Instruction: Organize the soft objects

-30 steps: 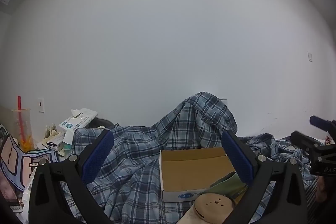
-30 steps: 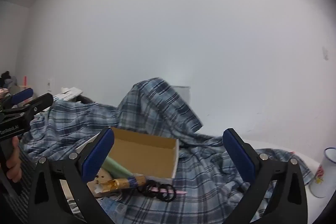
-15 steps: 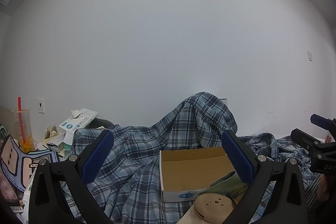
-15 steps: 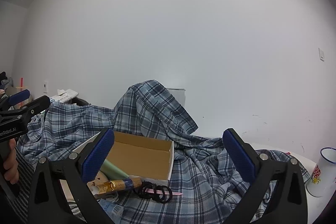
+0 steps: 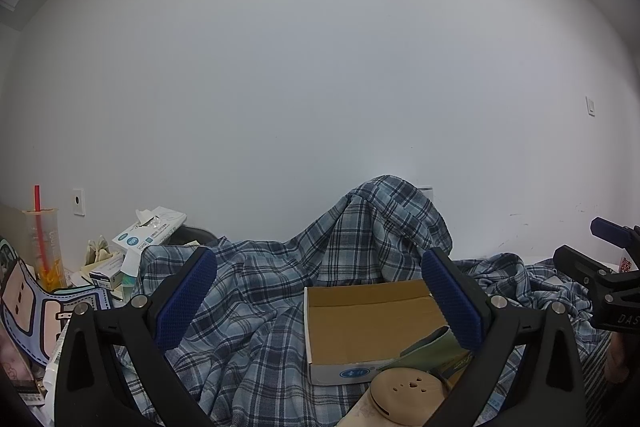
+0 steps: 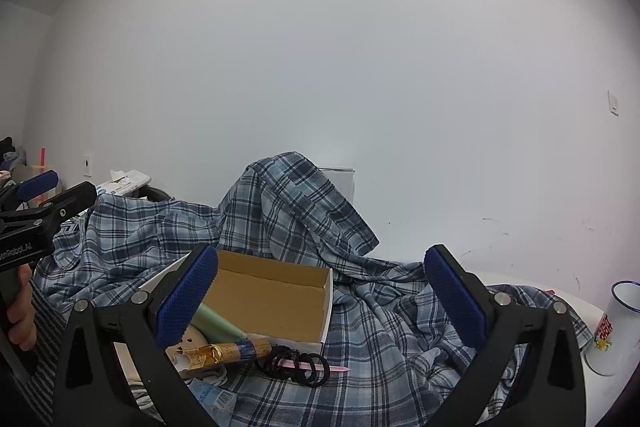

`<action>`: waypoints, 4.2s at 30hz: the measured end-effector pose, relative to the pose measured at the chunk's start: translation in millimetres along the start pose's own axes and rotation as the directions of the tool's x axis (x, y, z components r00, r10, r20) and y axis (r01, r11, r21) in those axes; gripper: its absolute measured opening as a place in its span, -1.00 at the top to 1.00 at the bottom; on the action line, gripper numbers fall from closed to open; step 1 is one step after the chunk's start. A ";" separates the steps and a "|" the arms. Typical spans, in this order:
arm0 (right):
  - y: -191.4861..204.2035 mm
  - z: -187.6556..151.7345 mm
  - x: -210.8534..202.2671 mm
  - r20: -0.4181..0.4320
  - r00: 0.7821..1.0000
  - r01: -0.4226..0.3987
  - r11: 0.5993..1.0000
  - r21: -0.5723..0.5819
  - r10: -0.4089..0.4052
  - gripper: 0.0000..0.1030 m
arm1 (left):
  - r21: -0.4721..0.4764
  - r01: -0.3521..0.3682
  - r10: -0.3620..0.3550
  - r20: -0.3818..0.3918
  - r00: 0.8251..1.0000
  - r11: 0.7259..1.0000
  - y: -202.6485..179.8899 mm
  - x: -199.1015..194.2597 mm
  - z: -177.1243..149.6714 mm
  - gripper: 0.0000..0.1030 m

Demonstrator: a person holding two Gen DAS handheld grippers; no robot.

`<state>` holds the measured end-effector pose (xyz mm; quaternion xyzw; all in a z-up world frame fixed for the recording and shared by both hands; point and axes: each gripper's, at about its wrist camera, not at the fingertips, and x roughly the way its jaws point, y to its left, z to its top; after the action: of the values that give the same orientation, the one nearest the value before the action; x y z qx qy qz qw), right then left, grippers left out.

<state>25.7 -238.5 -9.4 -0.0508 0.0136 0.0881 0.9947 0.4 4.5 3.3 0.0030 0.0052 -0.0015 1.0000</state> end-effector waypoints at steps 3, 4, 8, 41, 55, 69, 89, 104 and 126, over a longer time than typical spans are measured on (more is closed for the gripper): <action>0.7 0.5 -0.6 0.002 1.000 0.001 1.000 -0.002 -0.001 -0.99 | -0.001 0.000 0.000 -0.001 1.000 1.000 -0.4 0.2 0.2 -1.00; 1.2 0.4 -0.6 0.002 1.000 0.001 1.000 -0.002 -0.001 -0.99 | -0.001 0.000 0.000 -0.002 1.000 1.000 -0.3 0.5 0.6 -1.00; 2.2 -0.3 0.4 -0.008 1.000 -0.001 1.000 -0.006 0.001 -0.99 | -0.003 0.011 -0.011 -0.006 1.000 1.000 0.0 1.2 -0.2 -1.00; 1.7 -1.7 6.2 -0.036 0.999 0.012 1.000 -0.008 -0.012 -1.00 | 0.046 0.074 -0.072 -0.025 0.997 0.996 -11.3 0.5 -4.1 -1.00; 4.1 -1.4 2.7 -0.022 1.000 -0.001 1.000 -0.012 0.001 -0.99 | -0.005 0.090 -0.091 -0.097 0.991 0.996 1.6 5.7 8.5 -1.00; -6.8 15.3 -4.0 -0.072 0.996 -0.055 0.995 0.077 0.061 -0.99 | 0.155 0.109 -0.067 -0.257 0.964 0.982 -11.7 -10.1 7.5 -1.00; -5.6 2.4 16.2 -0.243 0.965 -0.082 0.993 0.079 0.099 -0.99 | 0.185 0.459 -0.115 -0.827 0.550 0.869 -54.9 74.5 -71.3 -0.69; -6.9 2.4 13.9 -0.245 0.965 -0.074 0.995 0.072 0.090 -0.99 | 0.082 0.475 -0.165 -0.874 0.456 0.876 -54.0 99.2 -94.8 -0.64; -0.3 -4.2 17.0 -0.251 0.966 -0.059 0.998 0.029 0.065 -0.99 | 0.073 0.458 -0.211 -0.817 0.537 0.886 -47.1 85.1 -88.8 -0.43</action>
<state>42.4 -236.2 -14.1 -0.0506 0.1420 0.1119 0.9822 84.5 -42.3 -86.7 0.1427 0.4455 -0.1941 0.8623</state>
